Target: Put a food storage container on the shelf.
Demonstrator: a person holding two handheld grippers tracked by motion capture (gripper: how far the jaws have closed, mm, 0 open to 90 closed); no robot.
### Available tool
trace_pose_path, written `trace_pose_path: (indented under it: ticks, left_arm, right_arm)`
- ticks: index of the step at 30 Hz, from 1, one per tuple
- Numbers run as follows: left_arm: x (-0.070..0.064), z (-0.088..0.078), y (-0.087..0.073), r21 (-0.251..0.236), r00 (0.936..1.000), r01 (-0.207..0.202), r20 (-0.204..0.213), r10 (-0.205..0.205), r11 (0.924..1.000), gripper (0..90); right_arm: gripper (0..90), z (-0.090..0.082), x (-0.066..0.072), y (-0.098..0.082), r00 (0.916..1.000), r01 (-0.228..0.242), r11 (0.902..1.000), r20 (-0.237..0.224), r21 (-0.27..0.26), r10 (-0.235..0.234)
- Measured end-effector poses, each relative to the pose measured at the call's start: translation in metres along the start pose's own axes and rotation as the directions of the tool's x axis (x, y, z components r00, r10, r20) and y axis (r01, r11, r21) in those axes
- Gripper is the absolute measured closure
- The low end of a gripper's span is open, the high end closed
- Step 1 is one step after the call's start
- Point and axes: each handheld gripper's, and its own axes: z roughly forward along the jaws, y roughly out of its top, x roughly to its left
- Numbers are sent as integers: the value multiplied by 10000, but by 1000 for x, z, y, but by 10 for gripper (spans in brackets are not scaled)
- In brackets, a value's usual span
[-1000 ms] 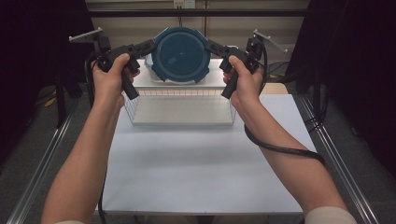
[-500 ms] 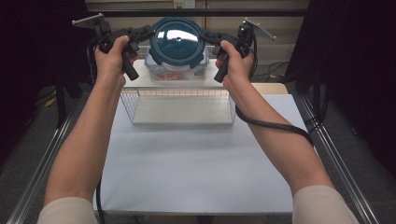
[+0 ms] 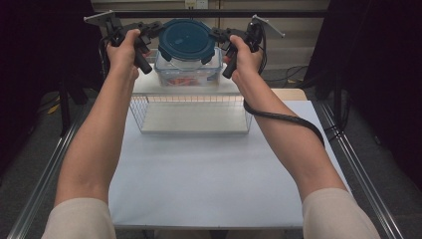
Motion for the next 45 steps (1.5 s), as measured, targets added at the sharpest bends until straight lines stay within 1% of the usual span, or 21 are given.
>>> trace_pose_path:
  ticks: [1,4,5,6,12,17,18,19,20,22,23,24,27,29,34,35,37,40,42,43,45]
  left_arm:
    - [1,2,1,20,9999,98,-92,-98,9999,765]
    - [6,6,2,-9,9996,178,-225,-179,9998,762]
    - [7,7,3,-5,9995,81,-311,-81,10000,761]
    - [8,8,4,28,9991,69,-430,-68,10000,760]
    - [16,14,5,-6,9976,-38,-688,37,10000,755]
    - [16,17,4,-75,9958,-397,-826,390,9992,752]
    - [16,16,4,-41,9951,-443,-885,437,9990,751]
    - [14,15,4,6,9929,-753,-923,750,9972,748]
    - [13,14,4,42,9911,-908,-973,908,9959,736]
    - [9,8,3,-148,9823,-1426,-1246,1397,9897,632]
    - [8,6,2,-103,9794,-1552,-1327,1524,9878,581]
    - [5,3,2,-169,9788,-1631,-1282,1597,9865,546]
    - [-2,-5,-3,-125,9731,-2001,-1193,1972,9797,469]
    - [-9,-8,-8,109,9727,-2030,-1125,2029,9791,463]
    - [-16,-16,-27,-58,9599,-2605,-1086,2583,9655,359]
    - [-17,-18,-31,-149,9621,-2560,-1013,2533,9666,350]
    - [-18,-21,-40,-88,9594,-2656,-1007,2634,9641,332]
    - [-21,-26,-51,-181,9595,-2693,-902,2667,9629,293]
    - [-22,-30,-57,-233,9521,-2943,-946,2909,9554,284]
    - [-23,-32,-60,-196,9541,-2883,-907,2854,9573,282]
    - [-23,-36,-65,-207,9534,-2914,-883,2886,9564,275]
  right_arm:
    - [751,1,0,1,9999,-161,9999,38,-10,161]
    - [751,5,-2,4,9997,-147,9999,204,-54,148]
    - [751,6,-2,4,9995,-271,9996,161,-109,273]
    - [751,7,-3,5,9998,-136,9998,165,-136,138]
    - [745,11,-2,6,9991,-191,9997,366,-124,196]
    - [738,13,-6,7,9990,-301,9993,332,-205,308]
    - [737,13,-6,6,9993,-126,9995,340,-298,136]
    - [734,13,-5,6,9994,-107,9994,337,-318,118]
    - [730,11,-4,5,9990,-63,9994,432,-351,78]
    - [707,9,-3,3,9986,196,9985,494,-510,-170]
    - [678,7,-3,2,9992,140,9986,382,-501,-121]
    - [647,6,-2,2,9995,74,9987,296,-499,-59]
    - [598,-3,1,-4,9990,433,9973,103,-587,-428]
    - [555,-10,3,-8,9986,502,9973,-155,-544,-511]
    - [459,-31,7,-18,9954,659,9962,-653,-570,-696]
    - [442,-35,7,-21,9949,617,9965,-761,-565,-659]
    - [415,-42,8,-26,9932,732,9958,-861,-556,-778]
    - [395,-51,7,-35,9934,628,9966,-927,-535,-676]
    - [381,-56,7,-40,9918,971,9943,-795,-445,-1005]
    - [375,-59,8,-43,9909,1036,9935,-808,-475,-1072]
    - [354,-64,8,-48,9892,1201,9918,-793,-435,-1232]
